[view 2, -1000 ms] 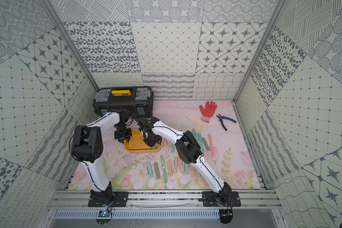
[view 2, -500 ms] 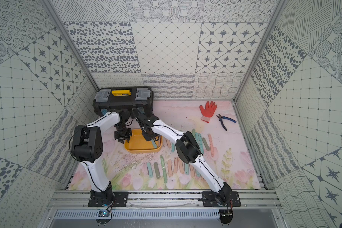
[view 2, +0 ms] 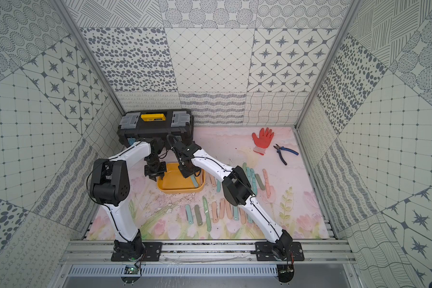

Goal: Take the fruit knife out of the storage box
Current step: Pick up the fruit knife from the storage box.

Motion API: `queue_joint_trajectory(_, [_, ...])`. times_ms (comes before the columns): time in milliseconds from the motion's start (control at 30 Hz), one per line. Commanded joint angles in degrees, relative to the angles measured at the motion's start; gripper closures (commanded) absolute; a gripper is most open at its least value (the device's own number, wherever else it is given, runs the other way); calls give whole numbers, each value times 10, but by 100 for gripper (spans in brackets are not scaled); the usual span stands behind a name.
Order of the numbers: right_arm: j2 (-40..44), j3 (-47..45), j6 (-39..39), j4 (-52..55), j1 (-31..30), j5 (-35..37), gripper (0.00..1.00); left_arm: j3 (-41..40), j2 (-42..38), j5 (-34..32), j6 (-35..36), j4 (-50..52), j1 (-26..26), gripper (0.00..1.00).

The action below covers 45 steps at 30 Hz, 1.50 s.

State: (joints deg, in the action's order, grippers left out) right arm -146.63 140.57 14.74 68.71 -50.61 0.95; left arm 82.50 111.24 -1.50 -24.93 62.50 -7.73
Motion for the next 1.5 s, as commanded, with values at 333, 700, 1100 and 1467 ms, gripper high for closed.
queue_joint_trajectory(333, [-21, -17, 11, 38, -2, -22, 48, 7, -9, -7, 0, 18, 3, 69])
queue_joint_trajectory(700, [-53, 5, 9, 59, -2, -9, 52, 5, -14, -5, -2, 15, 3, 69])
queue_joint_trajectory(1100, [-39, 8, 13, 43, -2, 3, 75, 6, -14, -2, 0, 14, 3, 69])
queue_joint_trajectory(1467, [12, 33, 21, 31, -1, 23, 81, 6, -15, -2, 0, 15, 3, 69])
